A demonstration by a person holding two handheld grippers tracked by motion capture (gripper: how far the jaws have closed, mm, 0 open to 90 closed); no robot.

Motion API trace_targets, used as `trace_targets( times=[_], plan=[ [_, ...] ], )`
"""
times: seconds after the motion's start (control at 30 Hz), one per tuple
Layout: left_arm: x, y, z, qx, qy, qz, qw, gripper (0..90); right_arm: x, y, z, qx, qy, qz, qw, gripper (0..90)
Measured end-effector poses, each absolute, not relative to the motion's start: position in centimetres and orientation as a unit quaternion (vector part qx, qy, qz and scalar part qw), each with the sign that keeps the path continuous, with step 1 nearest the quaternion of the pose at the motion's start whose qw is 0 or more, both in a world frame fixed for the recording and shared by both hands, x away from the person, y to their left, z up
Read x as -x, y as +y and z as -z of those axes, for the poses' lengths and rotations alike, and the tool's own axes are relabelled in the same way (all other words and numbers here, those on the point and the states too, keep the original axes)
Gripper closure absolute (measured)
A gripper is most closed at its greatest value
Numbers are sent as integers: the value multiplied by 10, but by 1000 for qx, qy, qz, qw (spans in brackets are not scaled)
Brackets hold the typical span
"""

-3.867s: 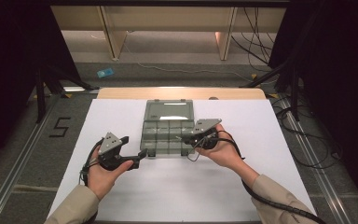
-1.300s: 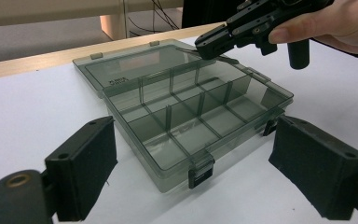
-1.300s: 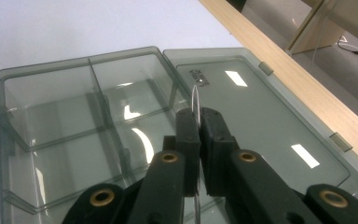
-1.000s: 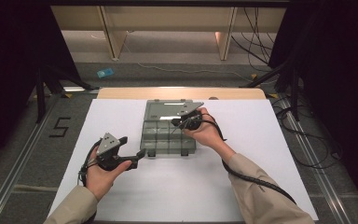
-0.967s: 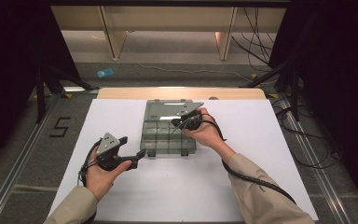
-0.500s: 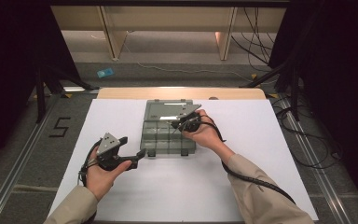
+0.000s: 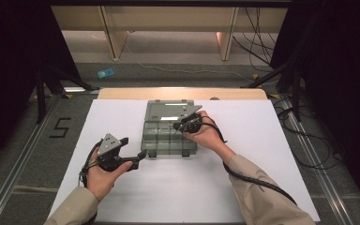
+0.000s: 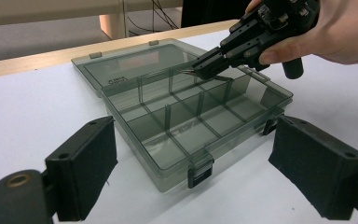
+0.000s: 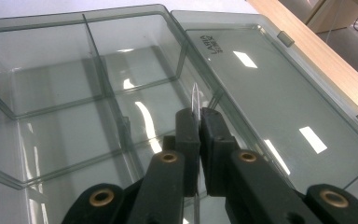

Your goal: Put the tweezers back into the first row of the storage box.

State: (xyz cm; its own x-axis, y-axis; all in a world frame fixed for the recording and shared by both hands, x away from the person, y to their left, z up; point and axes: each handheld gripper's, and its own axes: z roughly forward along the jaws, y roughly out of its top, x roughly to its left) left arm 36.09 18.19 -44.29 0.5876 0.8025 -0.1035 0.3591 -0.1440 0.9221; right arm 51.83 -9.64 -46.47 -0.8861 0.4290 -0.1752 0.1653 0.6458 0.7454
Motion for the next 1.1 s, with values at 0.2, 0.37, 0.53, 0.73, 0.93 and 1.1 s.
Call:
trace_targets(
  times=[0.2,0.37,0.53,0.73,0.93,1.1],
  plan=[
    [-361,182,443,-725,400,-215,518,135,-518,-94,467,-164,893,-382,171,900],
    [-361,182,443,-725,399,-217,518,135,-518,-95,463,-170,889,-389,170,870],
    [-361,183,443,-726,399,-215,516,135,-521,-102,456,-202,873,-416,150,692],
    [-361,183,443,-727,399,-215,515,135,-523,-115,445,-261,846,-442,142,451],
    [-360,182,443,-727,402,-212,515,135,-523,-127,441,-298,836,-436,149,343],
    [-360,182,443,-727,403,-211,514,137,-518,-133,441,-316,829,-438,147,291]
  ],
)
